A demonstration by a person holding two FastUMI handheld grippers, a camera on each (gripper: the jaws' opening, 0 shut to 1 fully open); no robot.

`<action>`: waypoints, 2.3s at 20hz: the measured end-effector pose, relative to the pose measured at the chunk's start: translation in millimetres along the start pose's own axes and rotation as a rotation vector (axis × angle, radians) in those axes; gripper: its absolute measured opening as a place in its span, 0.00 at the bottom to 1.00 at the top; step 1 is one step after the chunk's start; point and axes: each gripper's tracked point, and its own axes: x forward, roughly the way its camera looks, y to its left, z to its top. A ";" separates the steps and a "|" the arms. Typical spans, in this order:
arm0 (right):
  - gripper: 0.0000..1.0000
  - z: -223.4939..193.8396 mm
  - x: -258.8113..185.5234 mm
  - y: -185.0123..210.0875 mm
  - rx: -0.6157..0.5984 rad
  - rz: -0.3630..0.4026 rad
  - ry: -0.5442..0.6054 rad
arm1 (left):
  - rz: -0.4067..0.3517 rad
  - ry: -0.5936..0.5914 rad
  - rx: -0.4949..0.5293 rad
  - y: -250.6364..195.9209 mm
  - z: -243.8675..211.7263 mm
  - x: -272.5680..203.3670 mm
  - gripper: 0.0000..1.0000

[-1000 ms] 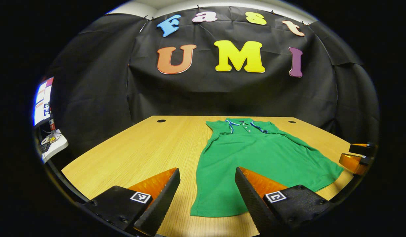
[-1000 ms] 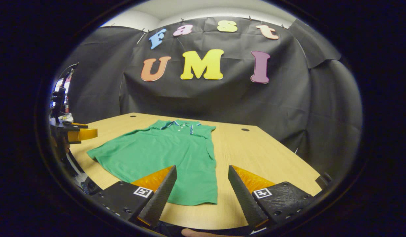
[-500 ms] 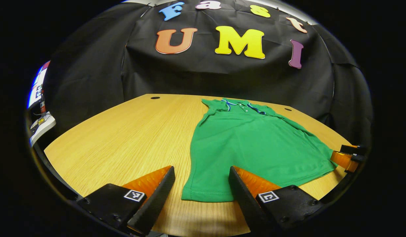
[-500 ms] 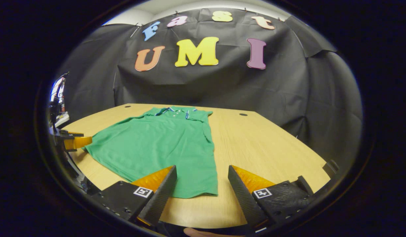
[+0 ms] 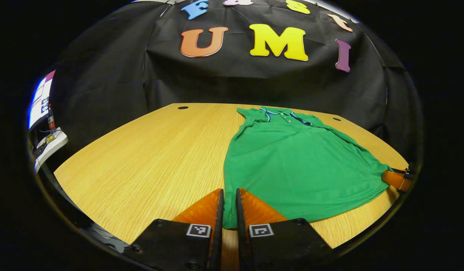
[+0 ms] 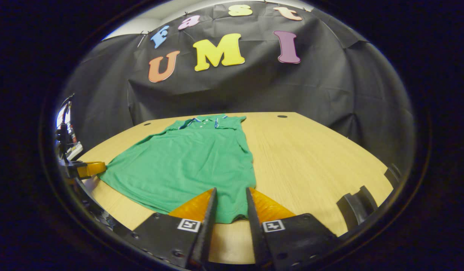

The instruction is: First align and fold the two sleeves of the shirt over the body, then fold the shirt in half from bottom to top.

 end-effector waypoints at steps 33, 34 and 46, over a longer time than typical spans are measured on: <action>0.00 334.9 118.6 42.7 -0.191 0.028 -0.423 | -0.081 -0.370 0.071 -37.4 312.4 114.3 0.07; 0.00 347.3 130.5 41.3 -0.199 0.018 -0.435 | -0.079 -0.382 0.074 -35.9 326.7 126.4 0.07; 0.00 403.9 325.6 5.8 -0.160 -0.108 -0.261 | -0.072 -0.276 -0.050 -30.6 378.5 334.6 0.08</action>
